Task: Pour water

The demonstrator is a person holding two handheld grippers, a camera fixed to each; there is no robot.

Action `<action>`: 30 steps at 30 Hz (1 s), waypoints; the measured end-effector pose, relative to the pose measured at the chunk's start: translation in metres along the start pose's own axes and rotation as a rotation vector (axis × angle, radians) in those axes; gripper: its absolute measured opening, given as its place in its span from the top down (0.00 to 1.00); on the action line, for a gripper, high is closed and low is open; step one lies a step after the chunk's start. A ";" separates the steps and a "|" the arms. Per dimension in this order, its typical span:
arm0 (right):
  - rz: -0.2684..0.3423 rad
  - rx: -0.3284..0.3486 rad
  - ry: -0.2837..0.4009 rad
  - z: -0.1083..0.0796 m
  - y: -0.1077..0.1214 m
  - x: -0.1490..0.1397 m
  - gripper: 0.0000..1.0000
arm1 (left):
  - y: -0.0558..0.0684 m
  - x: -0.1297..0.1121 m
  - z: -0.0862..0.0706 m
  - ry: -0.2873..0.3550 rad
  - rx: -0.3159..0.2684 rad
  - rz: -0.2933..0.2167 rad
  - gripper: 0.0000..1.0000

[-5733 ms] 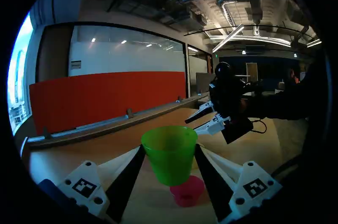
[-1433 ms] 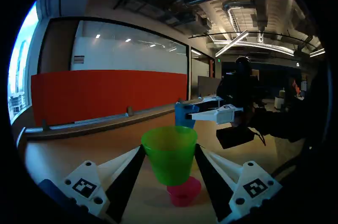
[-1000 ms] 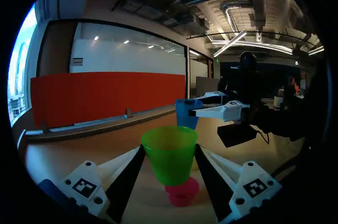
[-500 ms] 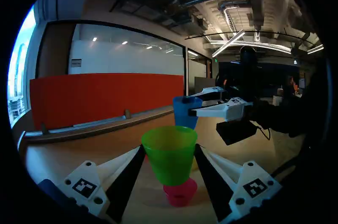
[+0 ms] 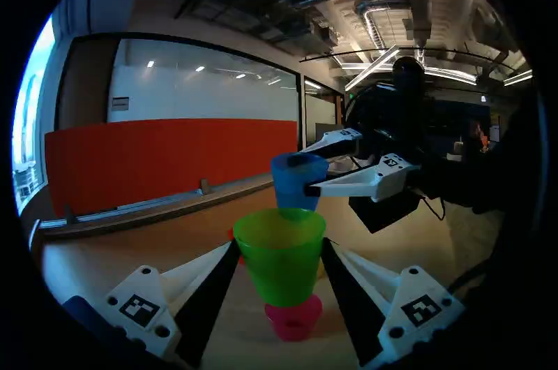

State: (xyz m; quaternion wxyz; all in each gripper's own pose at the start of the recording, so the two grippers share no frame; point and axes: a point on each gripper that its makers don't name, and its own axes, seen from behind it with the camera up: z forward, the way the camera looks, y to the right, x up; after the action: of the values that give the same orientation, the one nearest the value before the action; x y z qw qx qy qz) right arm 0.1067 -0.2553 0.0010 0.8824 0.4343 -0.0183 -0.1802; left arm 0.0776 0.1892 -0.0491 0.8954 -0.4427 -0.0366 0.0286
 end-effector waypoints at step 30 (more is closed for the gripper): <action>-0.343 0.042 0.006 0.018 -0.022 0.037 0.09 | 0.019 0.003 0.002 -0.010 -0.043 0.035 0.17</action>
State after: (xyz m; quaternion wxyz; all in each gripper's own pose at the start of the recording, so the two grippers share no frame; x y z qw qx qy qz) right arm 0.1310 -0.2935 -0.0099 0.8293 0.4501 0.0548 -0.3265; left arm 0.0799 0.2023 -0.0630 0.8850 -0.4621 -0.0337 0.0456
